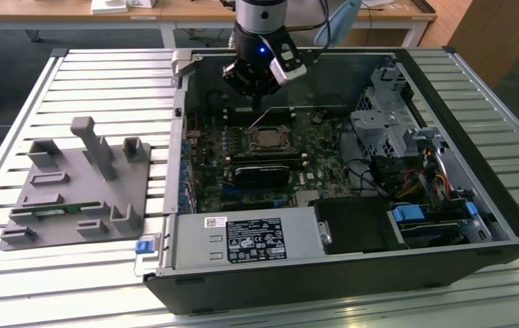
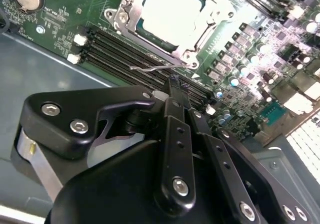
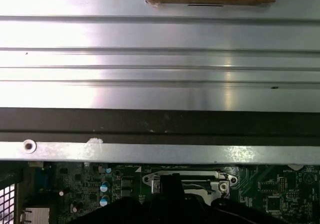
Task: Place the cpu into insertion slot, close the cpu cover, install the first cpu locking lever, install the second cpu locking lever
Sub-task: 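Install the first cpu locking lever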
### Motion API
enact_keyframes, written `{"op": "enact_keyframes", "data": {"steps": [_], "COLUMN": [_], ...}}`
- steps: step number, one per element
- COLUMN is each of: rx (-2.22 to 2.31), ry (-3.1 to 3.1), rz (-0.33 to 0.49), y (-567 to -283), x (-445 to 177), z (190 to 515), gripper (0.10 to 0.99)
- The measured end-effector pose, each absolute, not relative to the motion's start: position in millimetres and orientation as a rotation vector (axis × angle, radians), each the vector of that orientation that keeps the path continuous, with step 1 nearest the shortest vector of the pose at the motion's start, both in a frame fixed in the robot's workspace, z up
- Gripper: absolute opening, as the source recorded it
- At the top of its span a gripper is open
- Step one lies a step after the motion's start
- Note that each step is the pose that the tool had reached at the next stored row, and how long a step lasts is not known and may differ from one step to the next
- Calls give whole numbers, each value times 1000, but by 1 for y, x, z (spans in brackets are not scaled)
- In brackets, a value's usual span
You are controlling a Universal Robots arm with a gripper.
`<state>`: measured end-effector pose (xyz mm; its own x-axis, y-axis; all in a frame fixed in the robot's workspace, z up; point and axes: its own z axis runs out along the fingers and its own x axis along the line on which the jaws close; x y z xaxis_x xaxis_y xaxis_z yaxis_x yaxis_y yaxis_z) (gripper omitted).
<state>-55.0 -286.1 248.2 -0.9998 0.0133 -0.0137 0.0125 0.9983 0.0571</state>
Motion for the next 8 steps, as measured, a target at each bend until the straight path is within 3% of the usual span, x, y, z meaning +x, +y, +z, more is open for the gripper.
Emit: {"op": "enact_keyframes", "data": {"steps": [8], "rx": [20], "ry": [3126], "rz": [89], "y": [-286], "x": [-43], "z": [240], "gripper": [106]}}
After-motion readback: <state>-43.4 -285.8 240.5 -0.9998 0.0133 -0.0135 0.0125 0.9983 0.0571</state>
